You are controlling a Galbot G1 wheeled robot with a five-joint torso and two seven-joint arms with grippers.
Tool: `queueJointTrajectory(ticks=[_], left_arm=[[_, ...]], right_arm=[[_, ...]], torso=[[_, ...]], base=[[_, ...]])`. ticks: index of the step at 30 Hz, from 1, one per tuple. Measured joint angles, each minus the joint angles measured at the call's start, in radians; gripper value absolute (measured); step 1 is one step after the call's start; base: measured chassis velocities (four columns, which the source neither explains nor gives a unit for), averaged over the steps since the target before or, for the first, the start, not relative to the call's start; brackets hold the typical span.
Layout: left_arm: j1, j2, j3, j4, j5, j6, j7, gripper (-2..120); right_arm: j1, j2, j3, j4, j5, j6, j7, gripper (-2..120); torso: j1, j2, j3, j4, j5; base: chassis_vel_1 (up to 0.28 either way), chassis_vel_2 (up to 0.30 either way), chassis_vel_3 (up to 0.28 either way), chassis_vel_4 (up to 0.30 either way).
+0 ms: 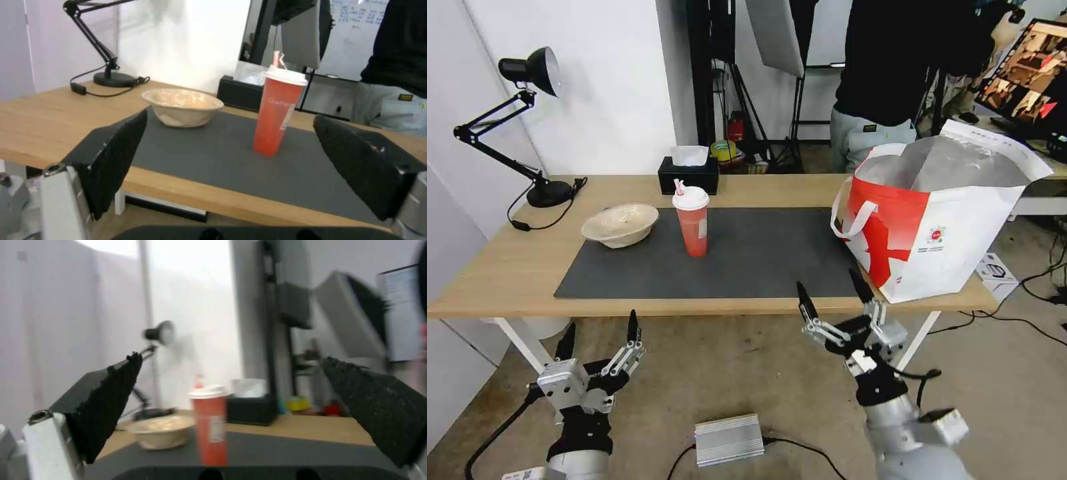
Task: Pick up the trash from the table and place it into the takeout bag.
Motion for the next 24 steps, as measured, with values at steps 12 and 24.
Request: queueJointTrajectory(ticks=[12,24], left_arm=[[-0.010,0.000,-0.001,0.010,0.001,0.000,0.000,100],[-0.015,0.000,-0.014,0.021,0.001,0.002,0.013,100]], right_arm=[[0.121,-0.062,-0.040,-0.013,0.097,-0.153,-0.173,100],[0.234,-0.048,-0.148,-0.032,0.057,-0.249,-0.144,100]], torso=[[0.000,0.000,0.000,-0.0001,-0.0002],[0.000,0.000,0.000,-0.0001,-0.0002]], base=[[0.000,0.000,0.000,0.000],[0.000,0.000,0.000,0.000]])
